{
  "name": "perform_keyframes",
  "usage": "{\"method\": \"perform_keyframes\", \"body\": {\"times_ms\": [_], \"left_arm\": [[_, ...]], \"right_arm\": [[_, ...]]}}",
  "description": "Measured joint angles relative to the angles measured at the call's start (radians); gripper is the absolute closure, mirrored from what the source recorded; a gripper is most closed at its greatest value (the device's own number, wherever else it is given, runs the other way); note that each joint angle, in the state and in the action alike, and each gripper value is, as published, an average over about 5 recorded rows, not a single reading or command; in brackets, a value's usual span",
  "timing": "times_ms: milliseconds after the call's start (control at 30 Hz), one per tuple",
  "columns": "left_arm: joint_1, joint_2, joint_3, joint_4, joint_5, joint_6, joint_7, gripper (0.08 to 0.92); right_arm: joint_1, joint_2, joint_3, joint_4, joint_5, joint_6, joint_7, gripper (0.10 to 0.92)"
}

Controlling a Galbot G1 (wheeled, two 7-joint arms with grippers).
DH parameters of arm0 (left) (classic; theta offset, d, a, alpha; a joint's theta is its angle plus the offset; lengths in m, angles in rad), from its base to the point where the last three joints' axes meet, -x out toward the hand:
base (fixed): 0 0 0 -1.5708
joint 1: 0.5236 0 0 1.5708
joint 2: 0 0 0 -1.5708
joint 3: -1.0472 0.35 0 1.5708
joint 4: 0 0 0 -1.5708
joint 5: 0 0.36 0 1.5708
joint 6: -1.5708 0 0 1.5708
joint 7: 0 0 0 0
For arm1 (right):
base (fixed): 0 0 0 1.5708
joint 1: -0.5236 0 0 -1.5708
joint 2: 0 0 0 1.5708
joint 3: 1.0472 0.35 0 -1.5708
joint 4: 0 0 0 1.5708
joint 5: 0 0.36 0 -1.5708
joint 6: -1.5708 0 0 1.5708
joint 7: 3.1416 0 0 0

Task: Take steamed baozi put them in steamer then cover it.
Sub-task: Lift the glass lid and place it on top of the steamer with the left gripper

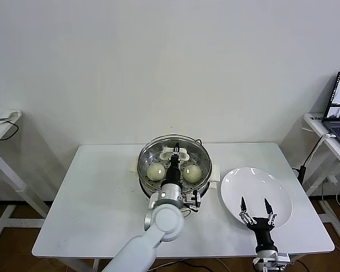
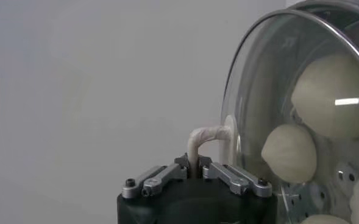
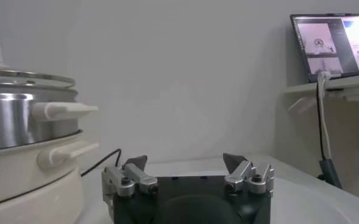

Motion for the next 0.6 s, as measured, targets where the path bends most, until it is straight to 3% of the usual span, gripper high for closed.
{"method": "perform_keyframes", "body": {"times_ms": [600], "left_arm": [[0.014,-0.015,-0.008,0.009,0.003,-0.004,-0.008,0.812]], "right_arm": [[0.003,-0.002,-0.004,-0.005,-0.006,0.002,-0.001,0.203]]}}
